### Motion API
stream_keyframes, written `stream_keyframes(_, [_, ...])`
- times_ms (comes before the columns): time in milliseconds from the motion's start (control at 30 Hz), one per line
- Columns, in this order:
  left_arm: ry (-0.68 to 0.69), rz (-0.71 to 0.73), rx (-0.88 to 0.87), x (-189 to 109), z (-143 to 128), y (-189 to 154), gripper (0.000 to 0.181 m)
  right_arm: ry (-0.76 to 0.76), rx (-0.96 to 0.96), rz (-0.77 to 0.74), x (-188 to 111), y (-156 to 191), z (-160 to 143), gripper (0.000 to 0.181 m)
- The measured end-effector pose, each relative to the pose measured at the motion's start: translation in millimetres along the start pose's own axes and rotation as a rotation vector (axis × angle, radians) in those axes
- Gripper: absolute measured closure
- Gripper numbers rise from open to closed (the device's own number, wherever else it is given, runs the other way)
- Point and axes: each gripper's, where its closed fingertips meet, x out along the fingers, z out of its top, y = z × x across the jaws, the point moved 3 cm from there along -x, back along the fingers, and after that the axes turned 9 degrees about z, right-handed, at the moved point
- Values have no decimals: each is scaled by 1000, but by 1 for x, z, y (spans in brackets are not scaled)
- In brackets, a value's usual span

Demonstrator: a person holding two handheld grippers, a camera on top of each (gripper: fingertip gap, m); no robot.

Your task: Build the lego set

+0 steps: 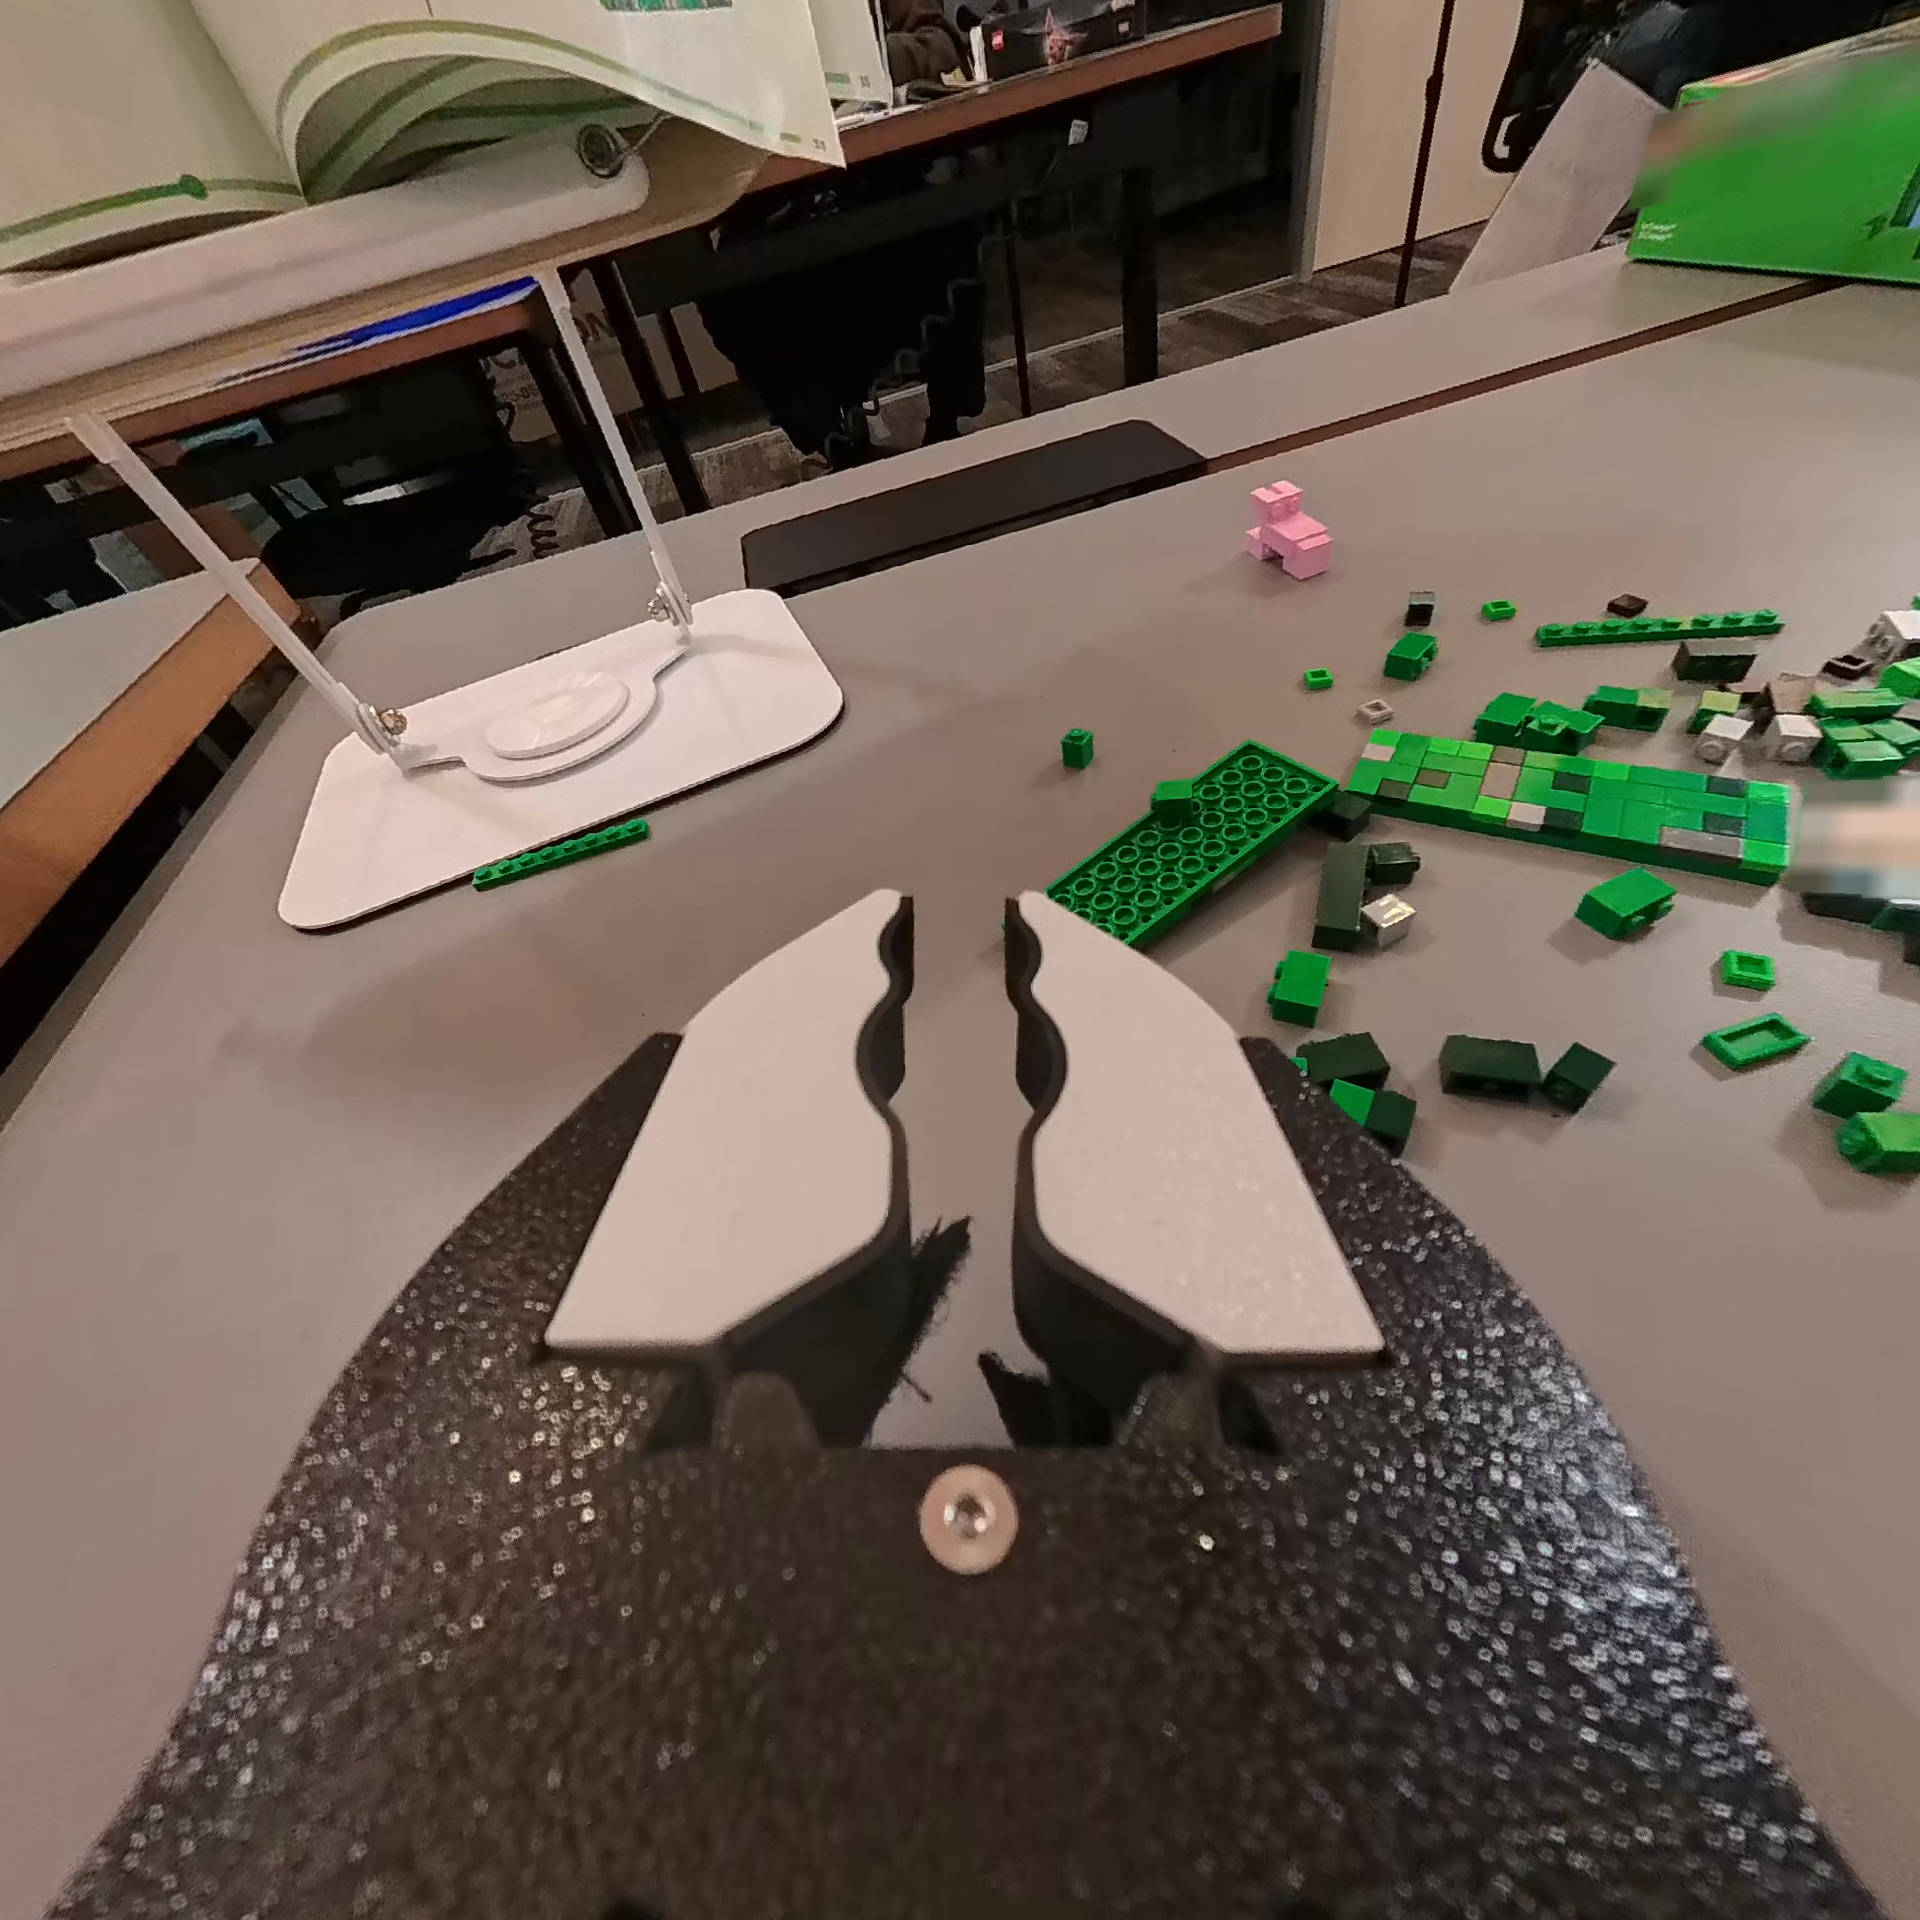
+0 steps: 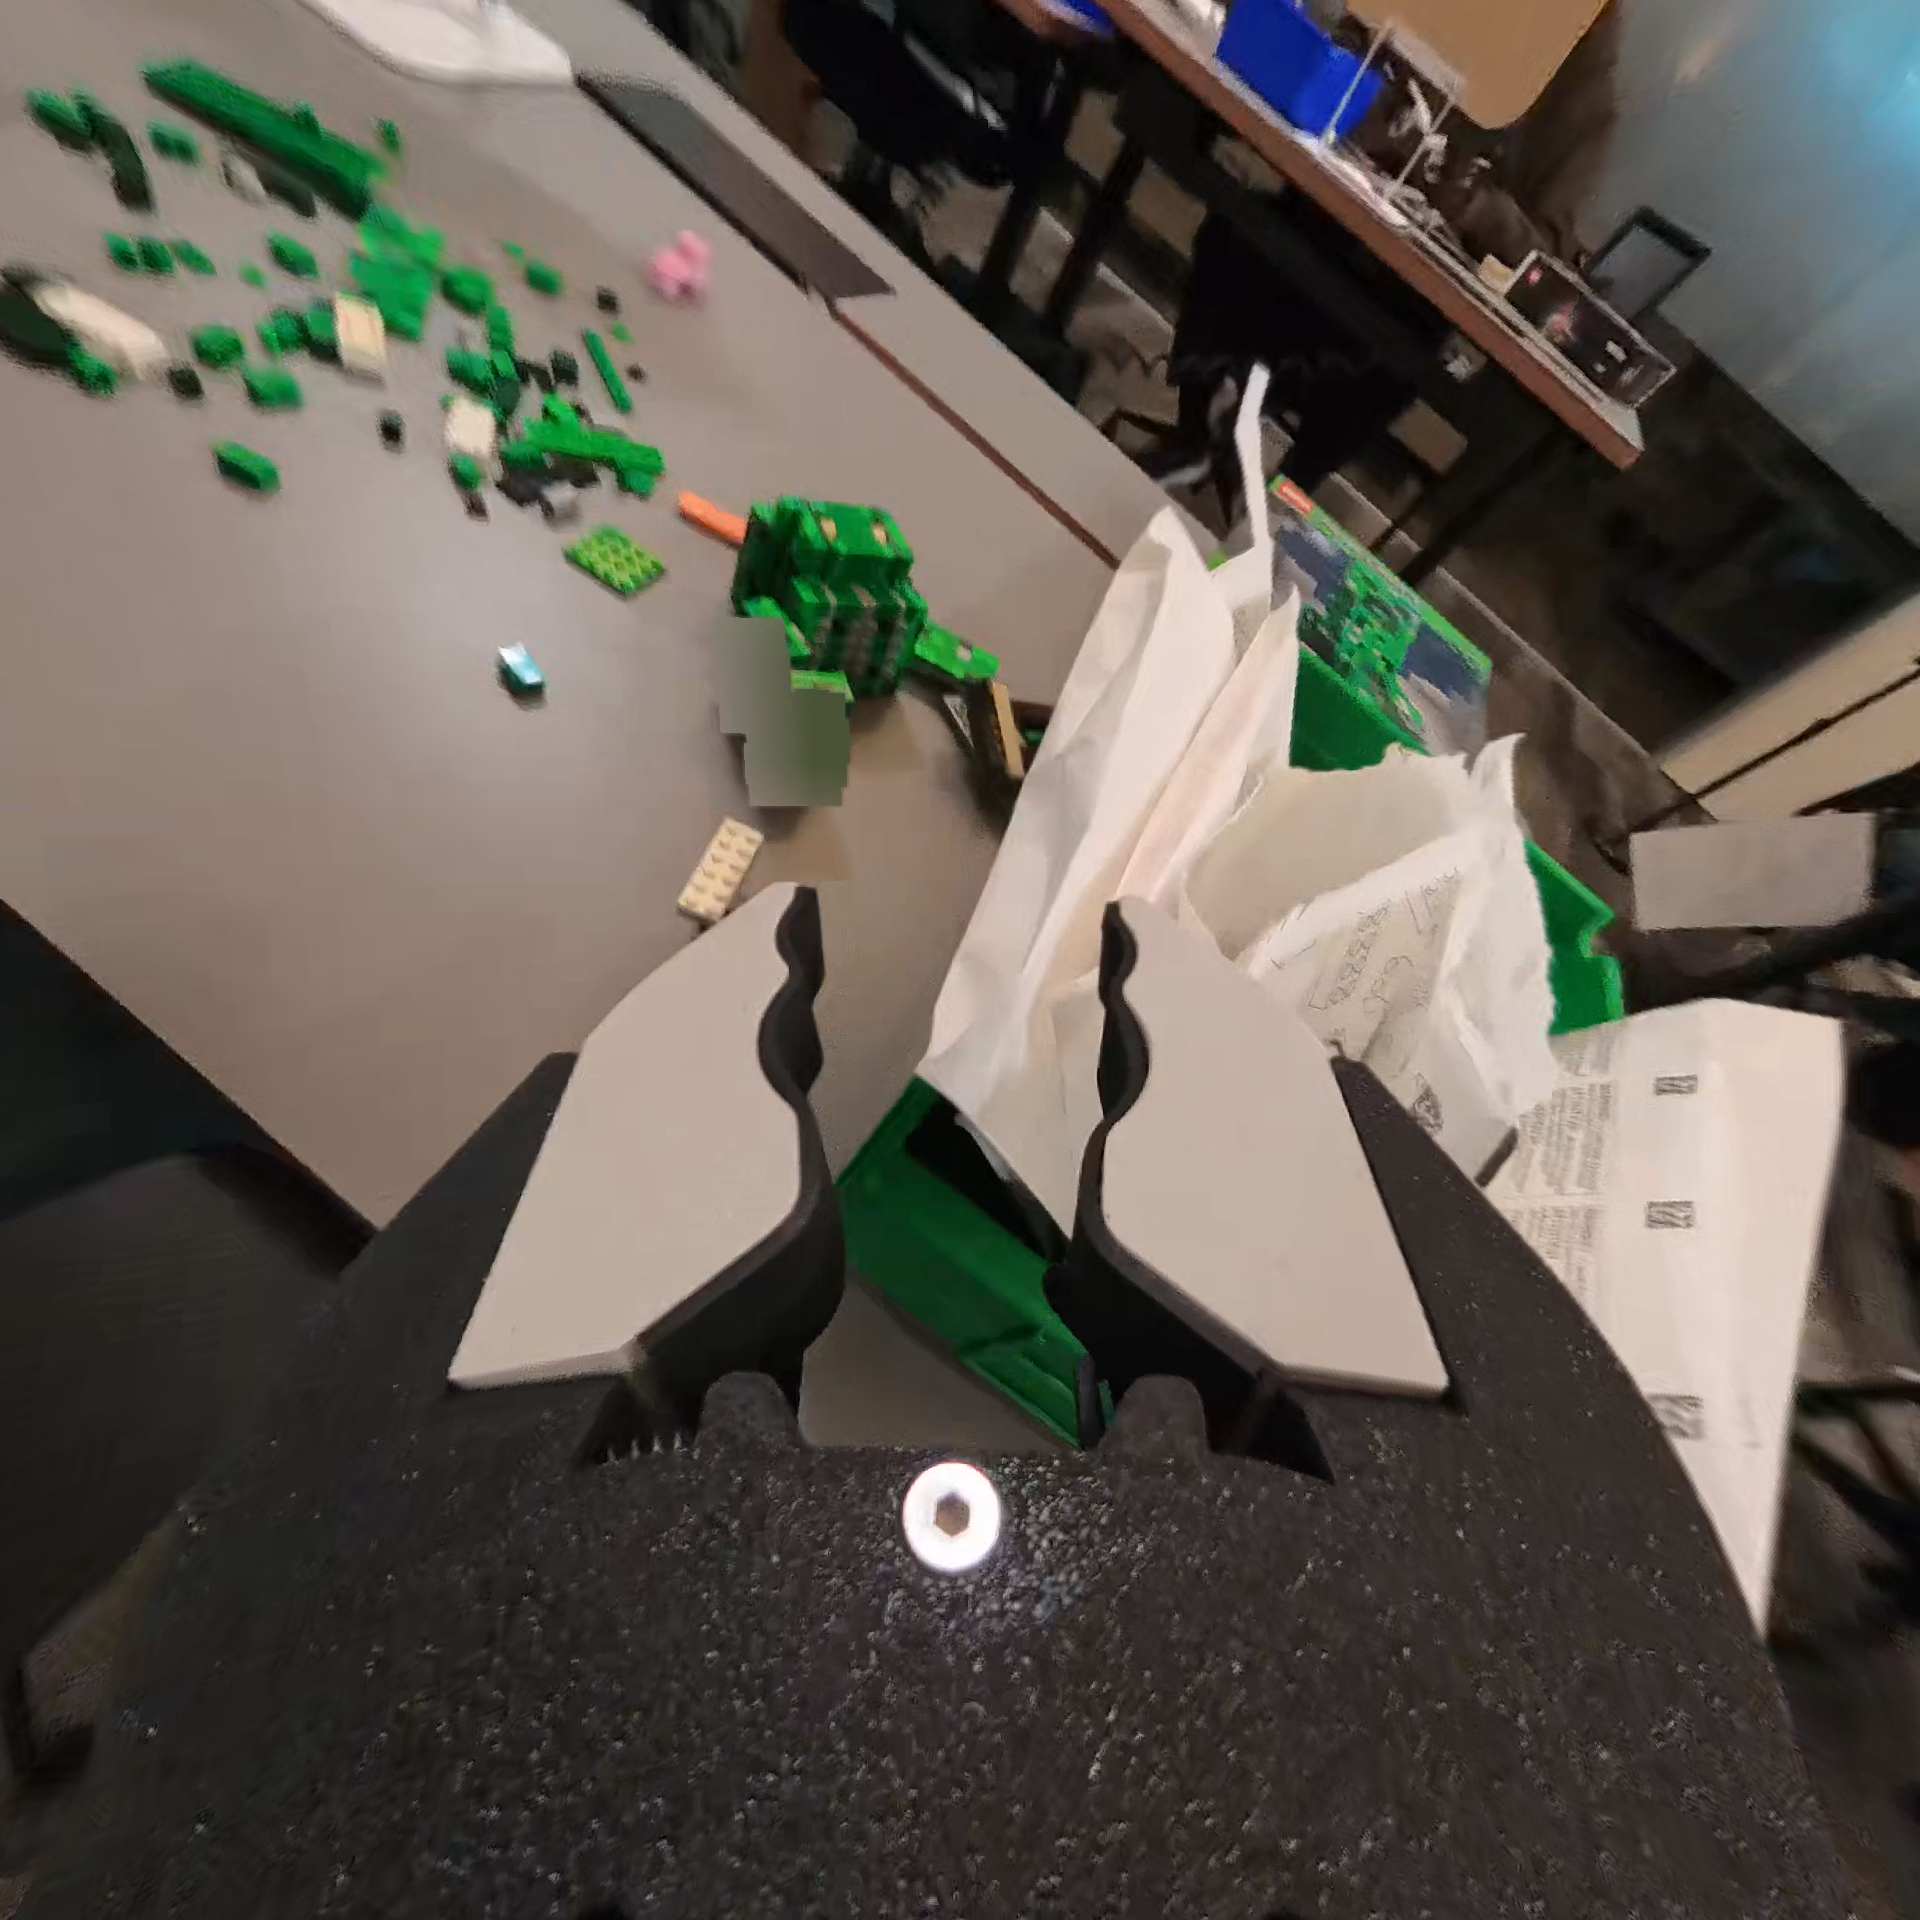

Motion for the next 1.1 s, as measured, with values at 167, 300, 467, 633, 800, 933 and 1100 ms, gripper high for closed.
stream_keyframes(167, [-2, 1, -1, 0, 0, 0, 165, 290, -139, -265, 10, -19, -21, 166])
stream_keyframes(300, [-6, -1, -7, -1, 0, 1, 165, 166, 31, -395, -1, -42, -9, 180])
stream_keyframes(467, [-6, -3, -6, -1, 0, 0, 165, 124, 156, -547, -17, -64, -10, 180])
stream_keyframes(633, [-3, -4, 0, 0, 0, 0, 165, 120, 186, -606, -23, -71, -12, 180])
stream_keyframes(800, [-4, -4, -2, 0, 0, 0, 165, 143, 127, -513, -12, -62, -12, 180])
stream_keyframes(933, [-2, -5, 2, 0, 0, -1, 165, 184, 48, -477, -3, -52, -15, 171])
stream_keyframes(1100, [-2, -5, 4, 0, 0, -1, 166, 69, 17, -482, -16, -39, -8, 150])
